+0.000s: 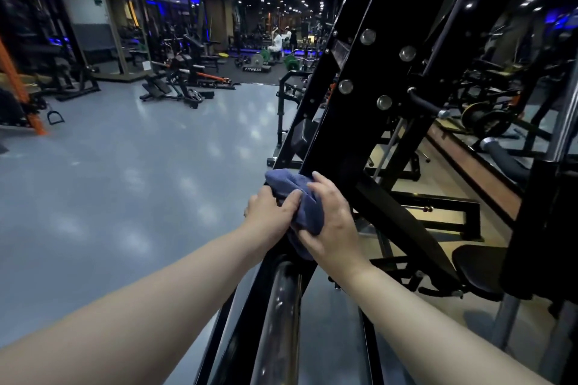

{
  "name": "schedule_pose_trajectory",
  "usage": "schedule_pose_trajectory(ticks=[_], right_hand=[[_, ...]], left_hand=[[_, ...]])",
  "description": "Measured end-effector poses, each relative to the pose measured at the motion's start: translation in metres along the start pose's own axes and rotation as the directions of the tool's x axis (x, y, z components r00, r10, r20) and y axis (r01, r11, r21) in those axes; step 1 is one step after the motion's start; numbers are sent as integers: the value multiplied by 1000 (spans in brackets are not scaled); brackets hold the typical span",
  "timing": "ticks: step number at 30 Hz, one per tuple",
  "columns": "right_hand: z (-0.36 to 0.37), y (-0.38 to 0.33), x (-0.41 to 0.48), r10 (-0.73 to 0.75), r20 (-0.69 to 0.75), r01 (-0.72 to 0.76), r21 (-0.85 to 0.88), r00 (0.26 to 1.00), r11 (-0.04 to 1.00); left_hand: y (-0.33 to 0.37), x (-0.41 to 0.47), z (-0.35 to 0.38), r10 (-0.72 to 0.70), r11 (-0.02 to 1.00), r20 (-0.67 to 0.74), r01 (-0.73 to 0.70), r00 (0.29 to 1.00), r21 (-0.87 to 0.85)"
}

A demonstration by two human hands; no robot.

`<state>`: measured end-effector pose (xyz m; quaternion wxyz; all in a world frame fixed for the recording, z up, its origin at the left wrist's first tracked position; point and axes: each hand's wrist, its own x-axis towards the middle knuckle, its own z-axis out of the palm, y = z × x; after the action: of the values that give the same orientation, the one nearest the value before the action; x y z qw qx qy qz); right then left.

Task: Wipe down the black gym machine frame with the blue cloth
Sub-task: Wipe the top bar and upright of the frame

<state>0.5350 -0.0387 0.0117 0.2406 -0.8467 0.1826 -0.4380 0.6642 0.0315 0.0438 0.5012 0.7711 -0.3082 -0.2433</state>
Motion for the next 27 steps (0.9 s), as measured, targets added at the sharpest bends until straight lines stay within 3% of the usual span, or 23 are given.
schedule_pose_trajectory(ticks=[3, 7, 11, 15, 19, 24, 27], right_hand=[[-1, 2, 0, -34, 31, 37, -108, 999, 993], [-6, -1, -6, 4, 255, 50, -203, 967, 978], [-9, -20, -8, 62, 387, 30, -228, 920, 973], [-5, -41, 0, 208, 334, -96, -322, 919, 942], [17, -51, -8, 331, 387, -46, -588, 861, 808], [32, -70, -1, 434, 308, -77, -736, 847, 673], [32, -75, -3, 463, 206, -141, -781, 862, 608]], left_hand=[[-7, 7, -1, 4, 1000, 18, -4, 1000, -1], [-26, 4, -7, 11, 1000, 101, -13, 995, 25], [-38, -7, -15, 76, 996, 108, -80, 991, 36], [-67, -9, -25, 59, 995, 135, -69, 989, 66], [-105, -7, -36, 35, 992, 161, -54, 986, 117], [-96, 3, -44, 74, 994, 143, -61, 987, -95], [-76, 7, -44, 192, 953, 128, -154, 973, -260]])
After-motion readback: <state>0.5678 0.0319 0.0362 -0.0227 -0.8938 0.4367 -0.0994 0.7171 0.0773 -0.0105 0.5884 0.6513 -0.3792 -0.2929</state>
